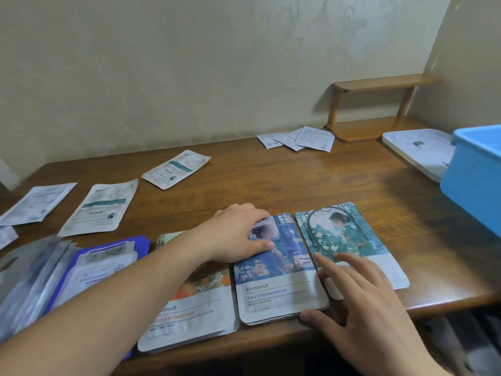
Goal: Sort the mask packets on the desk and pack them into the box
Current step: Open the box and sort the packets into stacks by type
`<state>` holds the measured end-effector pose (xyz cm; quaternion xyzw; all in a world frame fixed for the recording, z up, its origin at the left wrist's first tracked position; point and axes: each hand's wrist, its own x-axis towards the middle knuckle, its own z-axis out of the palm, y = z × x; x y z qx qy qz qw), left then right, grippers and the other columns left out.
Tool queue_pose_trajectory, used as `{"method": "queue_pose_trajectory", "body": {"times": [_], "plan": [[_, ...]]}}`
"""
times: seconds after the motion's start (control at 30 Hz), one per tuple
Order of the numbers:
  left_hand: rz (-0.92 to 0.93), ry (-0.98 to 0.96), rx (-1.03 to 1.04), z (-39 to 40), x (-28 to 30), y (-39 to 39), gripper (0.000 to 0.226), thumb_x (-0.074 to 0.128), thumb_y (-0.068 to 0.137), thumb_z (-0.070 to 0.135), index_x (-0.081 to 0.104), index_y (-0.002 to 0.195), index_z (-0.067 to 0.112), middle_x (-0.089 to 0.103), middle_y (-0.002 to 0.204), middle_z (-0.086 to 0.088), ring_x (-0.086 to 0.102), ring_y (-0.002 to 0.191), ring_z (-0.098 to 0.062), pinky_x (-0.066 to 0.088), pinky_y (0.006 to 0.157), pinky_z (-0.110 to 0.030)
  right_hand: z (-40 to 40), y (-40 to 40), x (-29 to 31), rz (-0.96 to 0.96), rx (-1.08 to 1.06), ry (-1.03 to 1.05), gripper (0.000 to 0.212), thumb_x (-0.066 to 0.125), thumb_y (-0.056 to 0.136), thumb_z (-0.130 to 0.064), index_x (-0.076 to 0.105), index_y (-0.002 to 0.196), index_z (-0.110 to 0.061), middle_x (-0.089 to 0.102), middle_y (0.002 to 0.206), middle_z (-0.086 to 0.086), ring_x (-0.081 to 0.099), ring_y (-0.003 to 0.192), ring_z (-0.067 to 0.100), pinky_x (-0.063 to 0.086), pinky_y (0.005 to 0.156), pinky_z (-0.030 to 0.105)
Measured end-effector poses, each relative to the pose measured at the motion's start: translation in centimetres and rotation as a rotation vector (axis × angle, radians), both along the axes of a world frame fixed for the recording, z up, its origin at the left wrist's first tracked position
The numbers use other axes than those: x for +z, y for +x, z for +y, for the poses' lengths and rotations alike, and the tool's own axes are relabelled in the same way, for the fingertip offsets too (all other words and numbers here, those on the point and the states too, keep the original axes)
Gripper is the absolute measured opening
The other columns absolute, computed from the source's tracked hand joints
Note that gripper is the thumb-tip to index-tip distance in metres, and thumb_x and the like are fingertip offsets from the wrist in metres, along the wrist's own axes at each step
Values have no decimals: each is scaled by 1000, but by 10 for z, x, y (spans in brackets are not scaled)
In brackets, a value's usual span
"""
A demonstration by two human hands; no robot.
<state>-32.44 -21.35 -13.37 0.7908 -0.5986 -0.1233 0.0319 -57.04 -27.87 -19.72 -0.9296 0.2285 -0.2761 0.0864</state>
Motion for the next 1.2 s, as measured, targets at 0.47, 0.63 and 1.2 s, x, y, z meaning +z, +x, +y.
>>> {"method": "queue_pose_trajectory", "body": {"times": [0.47, 0.63, 1.2], "plan": [[-69, -166, 272, 69, 65, 101, 59, 53, 95, 50, 38, 147, 28, 39, 153, 4, 41, 134, -16, 34, 106, -28, -9, 47, 50, -231, 192, 27, 38, 56, 81, -61, 71, 96, -30, 67, 96, -11, 62, 93, 19, 45, 87, 31], [-100, 200, 648, 137, 46, 186, 54, 51, 96, 48, 46, 142, 20, 47, 146, -9, 47, 129, -26, 40, 105, -38, 15, 169, 101, 14, 477, -157, 40, 47, 82, -63, 68, 104, -36, 66, 98, -18, 63, 90, 11, 54, 66, 28], [137, 16, 629, 204, 22, 247, 55, 56, 89, 15, 49, 142, 30, 51, 142, 5, 51, 122, -13, 44, 102, -30, 92, 425, 59, 503, 892, -704, 45, 29, 99, -54, 53, 119, -22, 65, 108, 8, 62, 84, 28, 54, 71, 38]]}}
